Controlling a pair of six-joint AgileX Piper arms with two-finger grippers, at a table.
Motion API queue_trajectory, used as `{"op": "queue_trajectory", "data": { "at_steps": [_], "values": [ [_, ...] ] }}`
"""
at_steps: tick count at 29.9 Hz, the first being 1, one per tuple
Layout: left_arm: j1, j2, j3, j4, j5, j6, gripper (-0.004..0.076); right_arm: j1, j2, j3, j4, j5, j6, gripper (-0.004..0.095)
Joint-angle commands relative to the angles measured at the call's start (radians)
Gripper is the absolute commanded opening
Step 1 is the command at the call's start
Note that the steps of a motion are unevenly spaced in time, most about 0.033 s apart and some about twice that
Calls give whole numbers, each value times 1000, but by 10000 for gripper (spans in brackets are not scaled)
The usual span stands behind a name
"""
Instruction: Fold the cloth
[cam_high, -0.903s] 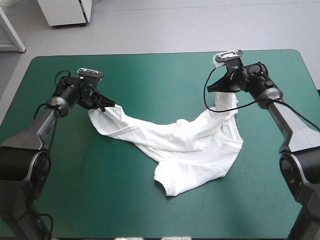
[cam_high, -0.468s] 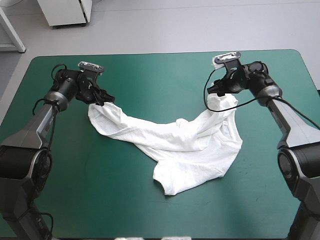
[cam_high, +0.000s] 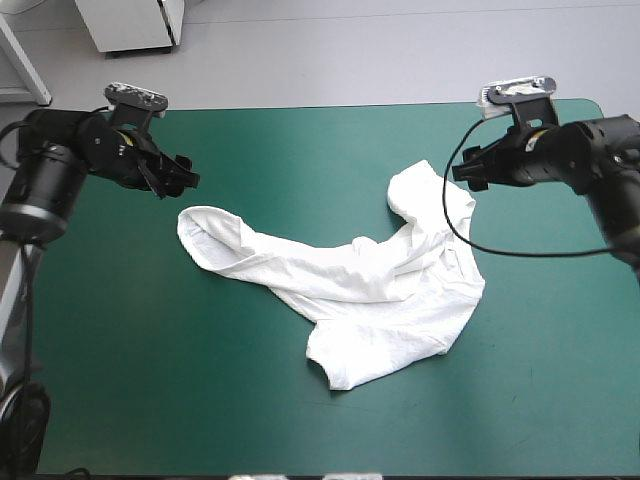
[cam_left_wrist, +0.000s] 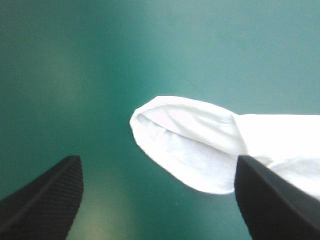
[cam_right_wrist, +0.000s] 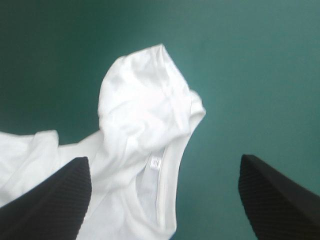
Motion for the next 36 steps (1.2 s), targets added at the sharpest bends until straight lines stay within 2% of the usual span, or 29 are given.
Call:
{"op": "queue_trajectory", "data": {
  "at_steps": [1,6,9,17,24,32,36],
  "values": [
    [0,-145,-33,-85,-15,13,599,-4,-140,74,13,93,35,742],
    [-33,-255,-33,-110,-1,26,599,-4,-219,259,2,142,64,742],
    [-81,-284,-33,-108,1,26,599,-4,-208,342,-1,101,69,742],
    [-245,-287,-10,-40,24,26,599,-4,-27,383,-10,-33,79,742],
    [-310,-287,32,38,29,1,599,-4,127,383,21,-43,79,736],
    [-310,-287,32,38,30,1,599,-4,202,383,10,-80,79,622],
    [-310,-287,32,42,34,1,599,-4,248,383,40,-76,73,578]
  ]
}}
